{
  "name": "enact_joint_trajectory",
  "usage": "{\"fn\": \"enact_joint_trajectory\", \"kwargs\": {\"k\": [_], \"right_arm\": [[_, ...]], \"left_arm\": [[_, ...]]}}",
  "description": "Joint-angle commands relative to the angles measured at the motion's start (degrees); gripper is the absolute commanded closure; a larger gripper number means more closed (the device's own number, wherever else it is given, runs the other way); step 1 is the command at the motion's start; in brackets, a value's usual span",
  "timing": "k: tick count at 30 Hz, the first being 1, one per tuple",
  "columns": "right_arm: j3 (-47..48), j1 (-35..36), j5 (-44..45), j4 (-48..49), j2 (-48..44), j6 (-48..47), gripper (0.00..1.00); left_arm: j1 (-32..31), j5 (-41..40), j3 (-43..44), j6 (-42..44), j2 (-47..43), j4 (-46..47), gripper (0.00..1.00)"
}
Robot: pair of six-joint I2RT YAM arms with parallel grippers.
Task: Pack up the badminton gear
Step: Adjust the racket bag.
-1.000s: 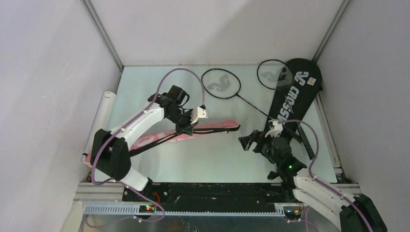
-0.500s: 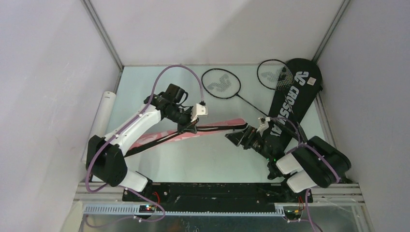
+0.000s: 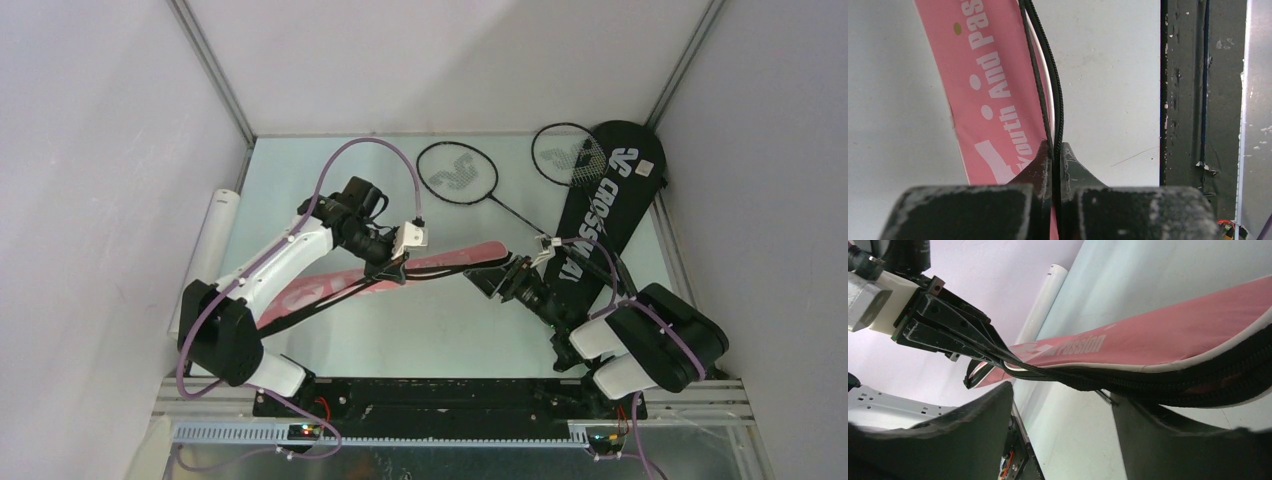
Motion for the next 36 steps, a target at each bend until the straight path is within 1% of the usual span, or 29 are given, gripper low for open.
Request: {"fn": "enact_joint_trajectory", "kwargs": {"k": [1, 3, 4, 10, 16, 18, 19, 20, 25, 29, 31, 34, 35, 36], "right_arm": [[0.69, 0.37, 0.41, 4.53, -2.85, -2.69, 0.32], [0.08, 0.41, 0.52, 4.52, -4.09, -3.04, 0.39], [-0.17, 0.40, 0.72, 4.54, -4.43, -3.19, 0.44], [-1.33, 0.32, 1.30, 4.36, -5.68, -3.73, 0.59], [-1.01, -0.04, 1.60, 4.33, -4.04, -3.03, 0.61], [-0.85, -0.05, 1.37, 4.23, -3.56, -3.13, 0.66], [-0.81, -0.07, 1.22, 4.22, -3.42, -3.13, 0.70], [-0.89, -0.03, 0.69, 4.12, -3.16, -3.18, 0.71], [-3.48, -0.47, 0.52, 2.09, -3.57, -2.66, 0.55], [-4.48, -0.45, -0.34, 1.26, -5.25, -2.61, 0.48], [-4.54, -0.47, -1.45, -0.49, -6.95, -3.39, 0.47], [-4.55, -0.47, -1.31, -9.01, -13.27, -6.08, 0.46], [-4.02, -0.41, -0.76, -16.02, -17.31, -6.95, 0.45], [-3.58, -0.22, 0.99, -20.36, -19.35, -8.63, 0.45]], "left_arm": [[-0.40, 4.50, 1.80, 2.12, -0.45, -2.95, 1.00], [-0.40, 4.41, 1.80, 2.15, -0.47, -3.12, 1.00], [-0.40, 4.34, 1.80, 2.19, -0.51, -3.10, 1.00], [-0.41, 3.90, 1.72, 2.48, -0.80, -3.21, 1.00], [-0.49, 3.70, 1.25, 3.56, -1.50, -3.88, 1.00], [-0.49, 3.40, 0.93, 3.65, -1.72, -3.66, 1.00], [-0.49, 3.29, 0.71, 3.64, -1.89, -3.46, 1.00], [-0.49, 2.92, 0.60, 3.24, -2.08, -2.85, 1.00], [-0.49, 0.92, 0.54, 0.42, -2.40, -0.29, 1.00], [-0.49, -0.05, 0.57, -1.06, -2.22, 1.14, 1.00], [-0.49, -0.24, 0.57, -1.53, -1.71, 1.46, 1.00], [-0.49, -0.68, 0.59, -2.11, -0.81, 1.88, 1.00], [-0.49, -0.68, 0.69, -2.17, -0.68, 1.90, 1.00], [-0.49, -0.69, 0.76, -2.17, -0.48, 1.90, 1.00]]}}
